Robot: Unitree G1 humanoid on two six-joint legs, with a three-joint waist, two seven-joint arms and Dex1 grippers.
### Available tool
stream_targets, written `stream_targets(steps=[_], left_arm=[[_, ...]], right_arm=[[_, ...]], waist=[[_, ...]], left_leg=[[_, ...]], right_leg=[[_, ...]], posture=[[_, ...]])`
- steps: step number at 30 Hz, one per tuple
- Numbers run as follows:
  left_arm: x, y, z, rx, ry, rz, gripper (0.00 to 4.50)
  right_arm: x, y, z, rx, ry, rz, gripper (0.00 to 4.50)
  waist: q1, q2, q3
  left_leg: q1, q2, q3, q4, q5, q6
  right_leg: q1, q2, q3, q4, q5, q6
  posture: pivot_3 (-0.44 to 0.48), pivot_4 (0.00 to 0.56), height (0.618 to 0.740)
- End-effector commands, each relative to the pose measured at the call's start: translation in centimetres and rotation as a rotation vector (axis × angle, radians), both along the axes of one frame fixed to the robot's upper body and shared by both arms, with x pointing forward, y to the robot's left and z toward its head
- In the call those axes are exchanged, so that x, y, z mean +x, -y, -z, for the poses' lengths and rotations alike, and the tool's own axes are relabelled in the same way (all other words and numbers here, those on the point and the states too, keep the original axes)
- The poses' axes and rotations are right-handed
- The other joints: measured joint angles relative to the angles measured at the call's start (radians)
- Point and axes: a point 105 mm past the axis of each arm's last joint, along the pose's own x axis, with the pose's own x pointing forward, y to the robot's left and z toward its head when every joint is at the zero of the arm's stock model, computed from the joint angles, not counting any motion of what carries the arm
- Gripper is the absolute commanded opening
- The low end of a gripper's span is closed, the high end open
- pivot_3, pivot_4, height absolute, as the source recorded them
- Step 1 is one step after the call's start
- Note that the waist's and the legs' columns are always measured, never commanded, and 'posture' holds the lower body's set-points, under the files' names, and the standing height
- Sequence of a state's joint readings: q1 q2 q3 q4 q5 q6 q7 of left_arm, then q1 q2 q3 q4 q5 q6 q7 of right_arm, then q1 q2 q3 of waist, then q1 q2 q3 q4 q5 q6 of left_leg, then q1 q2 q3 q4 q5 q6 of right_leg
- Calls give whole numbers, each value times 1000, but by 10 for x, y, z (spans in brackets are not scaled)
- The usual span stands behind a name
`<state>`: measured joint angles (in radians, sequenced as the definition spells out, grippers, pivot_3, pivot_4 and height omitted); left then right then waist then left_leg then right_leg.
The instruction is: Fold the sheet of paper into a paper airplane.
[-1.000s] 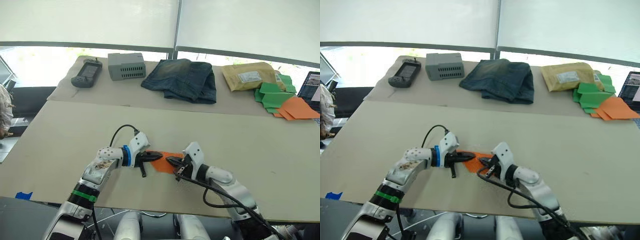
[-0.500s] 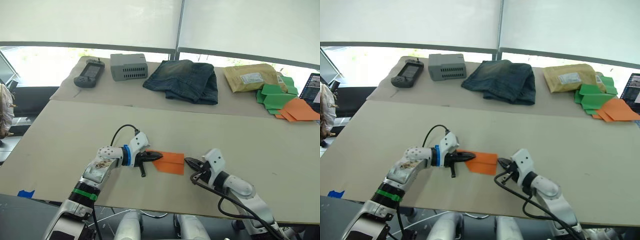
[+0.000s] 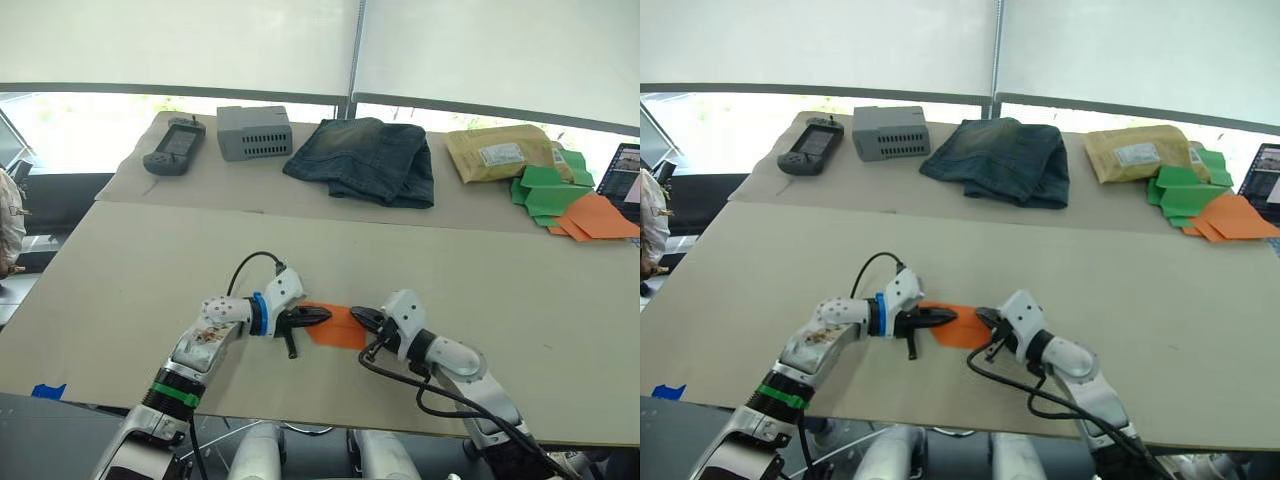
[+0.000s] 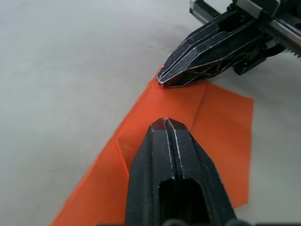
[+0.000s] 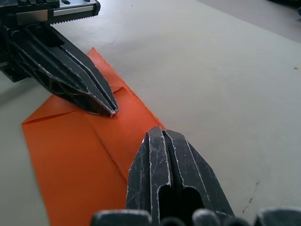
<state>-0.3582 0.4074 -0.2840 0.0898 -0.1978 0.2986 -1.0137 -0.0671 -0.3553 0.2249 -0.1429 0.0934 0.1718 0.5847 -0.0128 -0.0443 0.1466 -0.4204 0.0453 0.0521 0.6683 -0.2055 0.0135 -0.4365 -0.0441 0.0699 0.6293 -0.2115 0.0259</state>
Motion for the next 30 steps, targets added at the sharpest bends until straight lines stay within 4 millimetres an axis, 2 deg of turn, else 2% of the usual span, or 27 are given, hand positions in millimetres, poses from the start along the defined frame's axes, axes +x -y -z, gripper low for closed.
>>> stream_targets(steps=[1,3,7,13,18,22,26,30], left_arm=[[-9,6,7,17,-21,43,0],[-9,5,10,27,-32,33,0],[-6,-11,21,84,-43,-12,0],[-7,-53,26,114,-80,-103,0],[0,-88,25,107,-95,-246,0],[1,-96,23,78,-99,-298,0],[-1,-94,19,32,-114,-316,0],[-6,-86,20,21,-128,-290,0]], right_arm=[[-4,3,19,-60,-72,1,34],[-4,3,21,-64,-79,-4,34],[-2,1,21,-62,-86,-3,34],[-3,1,25,-75,-102,-11,34],[-3,1,28,-84,-114,-24,34],[-3,0,29,-88,-120,-42,34],[-2,0,29,-91,-115,-48,34],[4,-3,14,-58,-54,-46,34]], waist=[[1,0,0],[0,0,0],[0,-1,-1],[-10,-1,-1],[-7,-1,-2],[-6,-1,-2],[-6,-1,-2],[-8,-1,-2]], left_leg=[[0,0,0,0,0,0],[1,0,0,0,0,0],[2,0,0,0,0,0],[13,2,1,-6,0,0],[21,4,1,-9,-1,-1],[21,5,1,-9,-5,-8],[21,5,1,-9,-6,-9],[21,5,1,-9,-6,-10]], right_leg=[[0,0,0,0,0,0],[1,0,0,0,0,0],[2,0,0,0,0,0],[8,1,0,0,-2,-4],[13,1,-1,0,-4,-7],[13,0,-1,0,-4,-7],[13,0,-1,0,-4,-7],[12,0,-1,0,-5,-7]], posture=[[0,150,718],[0,150,718],[0,150,718],[0,150,718],[0,150,718],[0,150,718],[0,150,718],[0,150,718]])
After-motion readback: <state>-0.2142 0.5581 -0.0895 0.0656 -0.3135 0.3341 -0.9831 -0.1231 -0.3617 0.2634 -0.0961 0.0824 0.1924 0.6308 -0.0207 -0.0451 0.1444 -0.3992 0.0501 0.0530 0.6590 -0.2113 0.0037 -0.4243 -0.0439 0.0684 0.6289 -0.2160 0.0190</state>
